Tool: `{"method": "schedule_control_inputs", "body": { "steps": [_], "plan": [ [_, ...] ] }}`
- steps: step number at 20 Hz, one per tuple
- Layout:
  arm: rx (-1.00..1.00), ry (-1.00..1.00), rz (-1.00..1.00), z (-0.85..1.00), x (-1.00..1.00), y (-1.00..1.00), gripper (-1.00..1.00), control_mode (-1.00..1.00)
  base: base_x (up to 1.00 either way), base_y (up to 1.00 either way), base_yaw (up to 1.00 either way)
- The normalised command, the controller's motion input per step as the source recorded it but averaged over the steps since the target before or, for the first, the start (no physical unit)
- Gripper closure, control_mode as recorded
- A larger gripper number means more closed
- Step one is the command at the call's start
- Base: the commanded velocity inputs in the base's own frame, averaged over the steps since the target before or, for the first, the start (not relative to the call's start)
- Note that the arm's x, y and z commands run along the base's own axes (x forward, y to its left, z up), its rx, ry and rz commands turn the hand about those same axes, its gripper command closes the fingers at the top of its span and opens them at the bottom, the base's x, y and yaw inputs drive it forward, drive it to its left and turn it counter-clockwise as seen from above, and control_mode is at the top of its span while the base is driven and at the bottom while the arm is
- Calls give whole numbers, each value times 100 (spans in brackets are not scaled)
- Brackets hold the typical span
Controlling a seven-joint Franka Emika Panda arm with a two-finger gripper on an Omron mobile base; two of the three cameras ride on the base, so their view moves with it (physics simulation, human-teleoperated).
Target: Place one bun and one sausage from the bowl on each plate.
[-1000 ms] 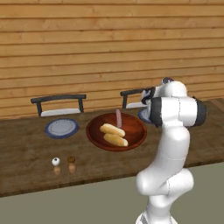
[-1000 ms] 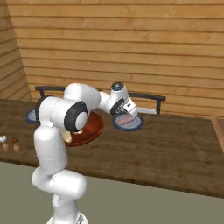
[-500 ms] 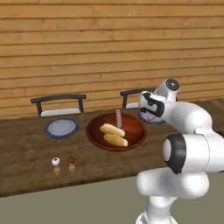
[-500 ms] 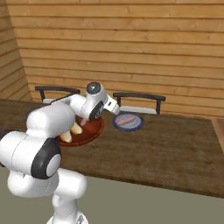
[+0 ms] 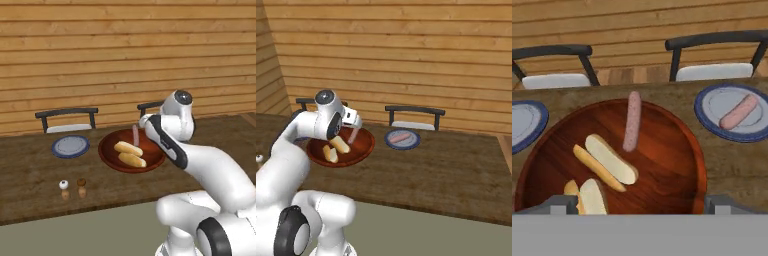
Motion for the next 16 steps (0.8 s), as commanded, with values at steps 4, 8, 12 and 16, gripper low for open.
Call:
{"method": "schedule_control_inputs", "body": {
  "steps": [4, 8, 12, 16],
  "plan": [
    [-1, 2, 9, -24, 25, 33, -100, -100, 0, 0, 0],
    [0, 6, -13, -36, 100, 12, -100, -100, 0, 0, 0],
    [0, 15, -10, -33, 87, 9, -100, -100, 0, 0, 0],
    [0, 34, 1, -72, 65, 0, -100, -100, 0, 0, 0]
  ]
}}
